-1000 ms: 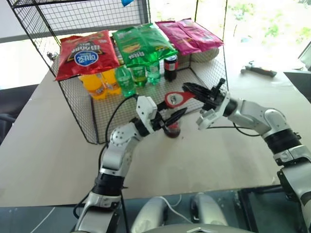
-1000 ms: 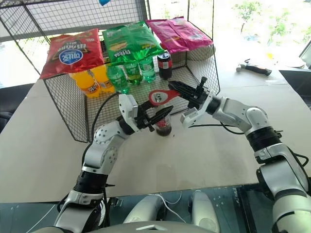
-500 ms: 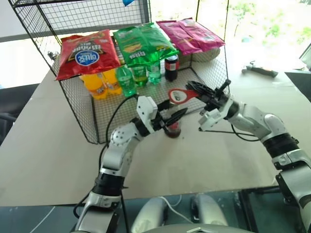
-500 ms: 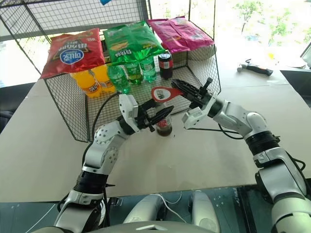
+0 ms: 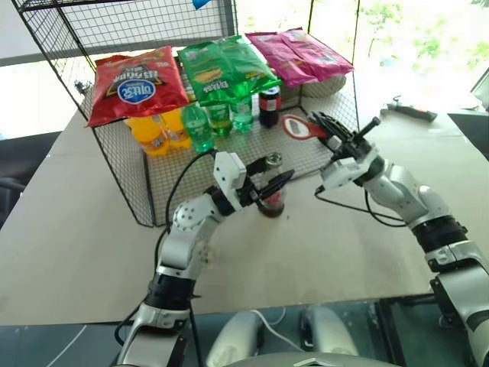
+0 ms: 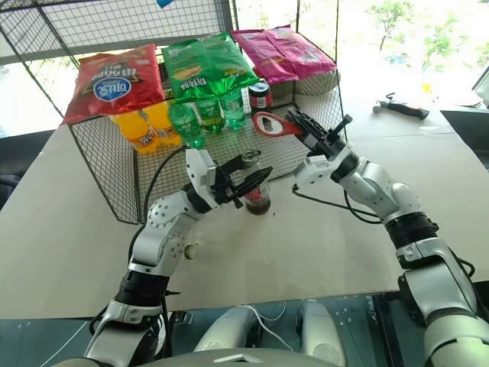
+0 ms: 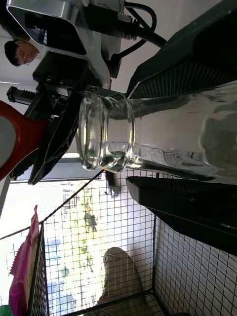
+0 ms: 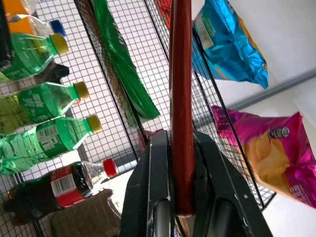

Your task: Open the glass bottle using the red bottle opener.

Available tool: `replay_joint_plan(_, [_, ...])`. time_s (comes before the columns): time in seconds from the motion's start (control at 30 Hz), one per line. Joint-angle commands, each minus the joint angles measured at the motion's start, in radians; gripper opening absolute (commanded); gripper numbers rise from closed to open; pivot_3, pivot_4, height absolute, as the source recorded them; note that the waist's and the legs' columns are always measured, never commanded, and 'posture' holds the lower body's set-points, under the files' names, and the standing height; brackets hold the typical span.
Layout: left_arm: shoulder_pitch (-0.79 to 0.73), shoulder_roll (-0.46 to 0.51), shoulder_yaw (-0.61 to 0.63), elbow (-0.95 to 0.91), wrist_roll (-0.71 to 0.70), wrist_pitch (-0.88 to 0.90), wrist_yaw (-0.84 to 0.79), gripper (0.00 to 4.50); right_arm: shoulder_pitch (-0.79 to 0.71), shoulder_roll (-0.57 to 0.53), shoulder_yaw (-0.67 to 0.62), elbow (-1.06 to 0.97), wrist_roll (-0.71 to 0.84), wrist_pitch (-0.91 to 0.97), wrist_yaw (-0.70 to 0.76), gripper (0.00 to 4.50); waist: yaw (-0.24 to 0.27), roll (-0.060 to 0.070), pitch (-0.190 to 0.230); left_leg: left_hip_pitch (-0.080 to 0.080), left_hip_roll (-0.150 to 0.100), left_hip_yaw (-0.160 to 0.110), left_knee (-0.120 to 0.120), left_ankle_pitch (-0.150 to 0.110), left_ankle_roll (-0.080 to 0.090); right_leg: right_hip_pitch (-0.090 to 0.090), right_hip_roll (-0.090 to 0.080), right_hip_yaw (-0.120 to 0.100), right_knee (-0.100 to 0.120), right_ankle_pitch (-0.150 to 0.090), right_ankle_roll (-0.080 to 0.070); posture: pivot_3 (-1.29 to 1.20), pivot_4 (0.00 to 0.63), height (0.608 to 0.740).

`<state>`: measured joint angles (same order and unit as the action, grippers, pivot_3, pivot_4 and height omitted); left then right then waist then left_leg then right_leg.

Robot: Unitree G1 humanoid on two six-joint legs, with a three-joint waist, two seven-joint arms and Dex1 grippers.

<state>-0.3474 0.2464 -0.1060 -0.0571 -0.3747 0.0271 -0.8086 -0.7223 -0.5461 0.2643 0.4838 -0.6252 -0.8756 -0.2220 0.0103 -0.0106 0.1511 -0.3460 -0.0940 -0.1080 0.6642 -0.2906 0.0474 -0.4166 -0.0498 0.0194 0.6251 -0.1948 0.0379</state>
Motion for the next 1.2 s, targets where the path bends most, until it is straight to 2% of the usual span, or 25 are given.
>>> replay_joint_plan(0.03, [0.021, 0.006, -0.008, 0.011, 0.004, 0.027, -0.001, 2.29, 0.006, 0.005, -0.04, -0.014, 0.043, 0.011, 0.006, 0.0, 0.0, 0.0, 0.0, 0.0, 0.0, 0.0, 0.0, 0.0, 0.0, 0.0, 0.0, 0.0, 0.0, 0.0, 0.0, 0.0, 0.15, 0.735])
replay_joint_plan(0.07, [0.022, 0.006, -0.007, 0.009, 0.001, 0.028, -0.002, 2.77, 0.008, 0.006, -0.042, -0.014, 0.045, 0.013, 0.008, 0.0, 0.0, 0.0, 0.0, 0.0, 0.0, 0.0, 0.0, 0.0, 0.0, 0.0, 0.0, 0.0, 0.0, 0.0, 0.0, 0.0, 0.15, 0.735])
replay_joint_plan(0.1, [0.023, 0.006, -0.007, 0.007, -0.002, 0.029, -0.004, 3.01, 0.009, 0.007, -0.043, -0.015, 0.046, 0.014, 0.01, 0.0, -0.001, 0.0, 0.001, 0.0, 0.0, 0.0, 0.0, 0.0, 0.0, 0.0, 0.0, 0.0, 0.0, 0.0, 0.0, 0.0, 0.15, 0.735])
replay_joint_plan(0.17, [0.024, 0.006, -0.006, 0.004, -0.003, 0.03, -0.004, 3.82, 0.012, 0.01, -0.046, -0.017, 0.049, 0.02, 0.013, 0.0, -0.001, 0.0, 0.002, -0.001, 0.0, 0.0, 0.0, 0.0, 0.0, -0.001, 0.0, 0.0, 0.0, 0.0, 0.0, 0.0, 0.15, 0.735])
replay_joint_plan(0.2, [0.024, 0.006, -0.006, 0.003, -0.003, 0.031, -0.004, 4.34, 0.014, 0.011, -0.047, -0.018, 0.051, 0.023, 0.015, 0.0, -0.001, 0.0, 0.003, -0.002, 0.0, 0.0, 0.0, 0.0, 0.0, -0.003, 0.0, 0.0, 0.0, 0.0, 0.0, 0.0, 0.15, 0.735])
replay_joint_plan(0.23, [0.024, 0.006, -0.005, 0.003, 0.0, 0.031, 0.0, 4.44, 0.017, 0.011, -0.049, -0.019, 0.054, 0.025, 0.017, 0.0, -0.001, 0.0, 0.003, -0.004, 0.0, 0.0, 0.0, 0.0, 0.0, -0.005, 0.0, 0.0, 0.0, 0.0, 0.0, 0.0, 0.15, 0.735])
replay_joint_plan(0.4, [0.031, 0.004, -0.008, -0.011, -0.008, 0.041, -0.002, 4.44, 0.025, 0.009, -0.054, -0.021, 0.064, 0.026, 0.024, 0.0, -0.001, 0.0, 0.003, -0.017, 0.0, 0.0, 0.001, 0.0, 0.0, -0.017, 0.0, 0.0, 0.001, 0.001, 0.0, 0.0, 0.15, 0.735])
replay_joint_plan(0.57, [0.041, 0.013, -0.005, -0.038, -0.001, 0.036, 0.001, 4.44, 0.041, 0.022, -0.066, -0.008, 0.122, 0.04, 0.062, 0.0, -0.001, 0.0, 0.003, -0.018, 0.0, 0.001, 0.0, 0.0, 0.0, -0.019, 0.0, 0.0, 0.001, 0.001, 0.0, 0.0, 0.15, 0.735])
replay_joint_plan(0.7, [0.077, 0.044, -0.002, -0.099, -0.015, 0.064, -0.007, 4.44, 0.145, 0.117, -0.087, -0.017, 0.523, 0.209, 0.361, 0.0, -0.005, -0.001, 0.003, -0.017, 0.001, 0.0, -0.001, 0.0, 0.0, -0.019, 0.0, 0.0, 0.0, 0.001, 0.0, 0.0, 0.15, 0.735])
replay_joint_plan(0.8, [0.128, 0.078, 0.0, -0.159, -0.033, 0.096, -0.017, 4.44, 0.258, 0.143, -0.114, -0.144, 0.727, 0.362, 0.517, 0.0, -0.004, 0.001, 0.004, -0.018, 0.001, 0.0, -0.001, 0.0, 0.0, -0.018, -0.001, 0.0, 0.0, 0.001, 0.0, 0.0, 0.15, 0.735])
replay_joint_plan(0.97, [0.185, 0.116, 0.008, -0.227, -0.05, 0.136, -0.006, 4.44, 0.401, 0.152, -0.163, -0.344, 0.922, 0.615, 0.62, 0.0, -0.004, 0.004, 0.006, -0.018, 0.001, 0.0, -0.001, -0.001, 0.001, -0.019, -0.001, 0.0, 0.0, 0.001, 0.0, 0.0, 0.15, 0.735])
replay_joint_plan(1.2, [0.229, 0.121, 0.026, -0.253, -0.03, 0.138, 0.042, 4.44, 0.551, 0.116, -0.222, -0.639, 1.206, 1.133, 0.664, 0.0, 0.004, 0.005, 0.006, -0.018, 0.001, 0.0, 0.0, -0.001, 0.001, -0.018, -0.002, -0.001, 0.001, 0.001, 0.0, 0.0, 0.15, 0.735])
